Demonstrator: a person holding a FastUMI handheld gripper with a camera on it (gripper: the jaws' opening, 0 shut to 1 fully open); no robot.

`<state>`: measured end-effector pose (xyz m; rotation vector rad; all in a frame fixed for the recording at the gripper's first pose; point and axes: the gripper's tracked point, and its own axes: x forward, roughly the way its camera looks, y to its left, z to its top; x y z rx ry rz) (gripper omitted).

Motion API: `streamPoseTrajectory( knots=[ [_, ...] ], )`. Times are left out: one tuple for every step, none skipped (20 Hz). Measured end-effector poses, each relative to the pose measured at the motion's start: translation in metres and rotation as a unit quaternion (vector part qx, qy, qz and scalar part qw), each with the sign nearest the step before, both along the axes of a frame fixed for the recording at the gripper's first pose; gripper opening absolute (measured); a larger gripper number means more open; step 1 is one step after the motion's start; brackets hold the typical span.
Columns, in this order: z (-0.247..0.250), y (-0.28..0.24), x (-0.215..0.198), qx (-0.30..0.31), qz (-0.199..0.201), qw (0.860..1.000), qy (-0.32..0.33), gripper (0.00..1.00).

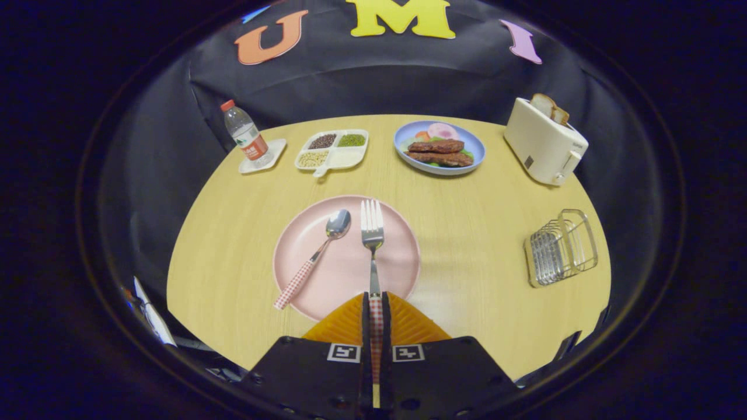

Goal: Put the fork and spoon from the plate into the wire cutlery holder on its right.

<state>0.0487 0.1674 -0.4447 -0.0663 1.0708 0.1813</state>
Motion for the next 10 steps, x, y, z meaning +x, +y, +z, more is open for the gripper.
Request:
streamPoseTrajectory(
  knots=[
    [0.009,-0.009,-0.001,0.003,0.003,1.0,-0.005,0.05],
    [0.017,-0.017,-0.003,0.005,0.007,1.0,-0.011,0.05],
    [0.025,-0.03,-0.003,0.004,0.01,1.0,-0.018,0.05],
    [0.031,-0.043,-0.006,-0.001,0.009,1.0,-0.022,0.05],
    [0.037,-0.057,-0.007,-0.004,0.008,1.0,-0.026,0.05],
    [0.042,-0.071,-0.009,-0.008,0.007,0.999,-0.031,0.05],
    [0.047,-0.086,-0.008,-0.015,0.005,0.999,-0.036,0.05],
    [0.052,-0.103,-0.009,-0.022,0.001,0.999,-0.037,0.05],
    [0.056,-0.116,-0.008,-0.022,-0.001,0.999,-0.036,0.05],
    [0.06,-0.128,-0.008,-0.024,-0.003,0.999,-0.034,0.05]
  ],
)
